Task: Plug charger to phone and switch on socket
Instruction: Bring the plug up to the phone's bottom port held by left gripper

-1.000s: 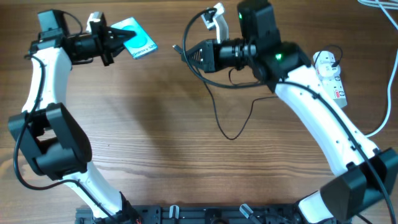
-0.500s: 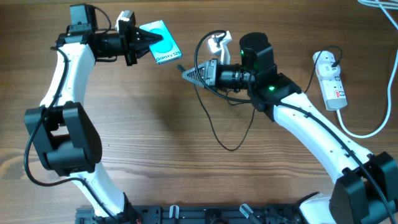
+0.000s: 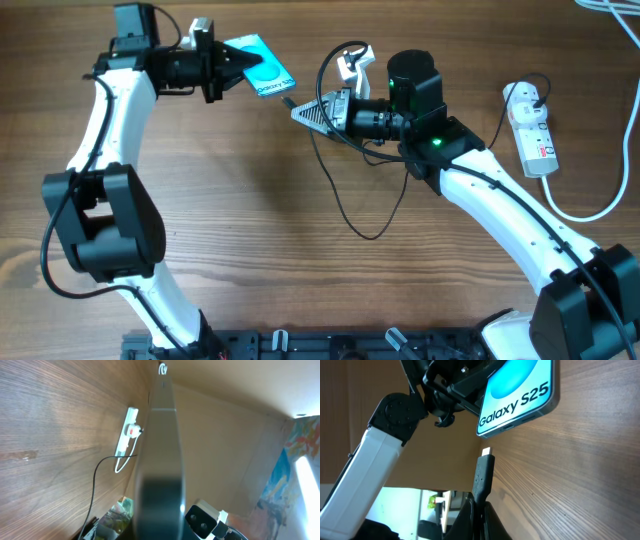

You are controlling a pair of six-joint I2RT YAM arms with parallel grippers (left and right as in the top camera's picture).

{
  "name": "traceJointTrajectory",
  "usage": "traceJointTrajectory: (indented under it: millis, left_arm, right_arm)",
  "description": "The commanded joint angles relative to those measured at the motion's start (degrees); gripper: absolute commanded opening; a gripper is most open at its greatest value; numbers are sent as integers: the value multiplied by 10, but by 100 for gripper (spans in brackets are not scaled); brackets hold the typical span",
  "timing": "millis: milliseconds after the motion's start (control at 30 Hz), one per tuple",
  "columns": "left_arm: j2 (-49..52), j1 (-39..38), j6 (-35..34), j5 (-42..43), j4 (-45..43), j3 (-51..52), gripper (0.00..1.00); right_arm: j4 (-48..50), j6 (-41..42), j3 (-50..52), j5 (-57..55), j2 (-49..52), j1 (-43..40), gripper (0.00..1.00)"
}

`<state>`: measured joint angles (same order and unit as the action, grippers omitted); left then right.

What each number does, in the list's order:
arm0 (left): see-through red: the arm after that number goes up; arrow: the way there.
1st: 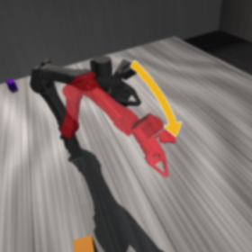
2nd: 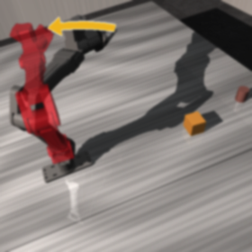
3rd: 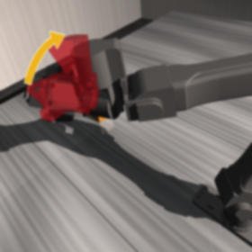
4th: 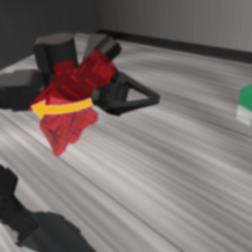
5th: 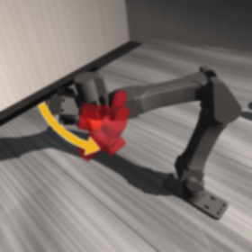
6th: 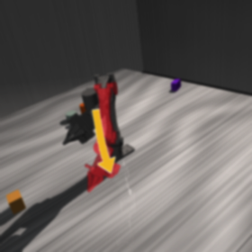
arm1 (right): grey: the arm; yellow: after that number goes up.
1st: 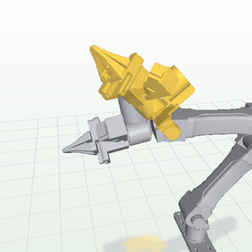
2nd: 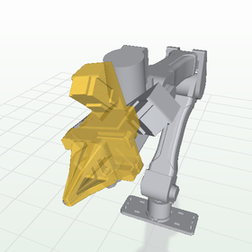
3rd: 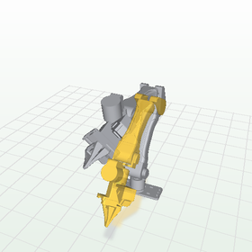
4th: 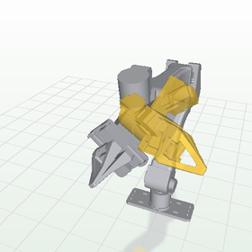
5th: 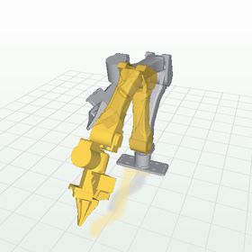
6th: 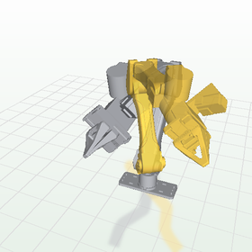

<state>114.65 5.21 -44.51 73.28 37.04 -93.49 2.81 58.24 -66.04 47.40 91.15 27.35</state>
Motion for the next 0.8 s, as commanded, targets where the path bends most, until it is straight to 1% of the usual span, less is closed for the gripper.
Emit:
traceJointTrajectory:
  millis: [0, 333, 633, 767]
  left_arm:
    - [-11, -14, -14, 10, -10, -7, 4]
    - [-11, -12, -14, 26, -21, -7, 4]
    - [-11, -12, -14, 63, -21, -7, 4]
    - [-11, -13, -14, 66, -21, -7, 4]
  right_arm:
    - [1, 22, 1, 0, -17, 5, 4]
    - [-4, 48, 1, -30, -17, 5, 4]
    - [-2, 45, 1, -50, -17, 4, 4]
    - [16, 46, 1, -50, -17, 4, 4]
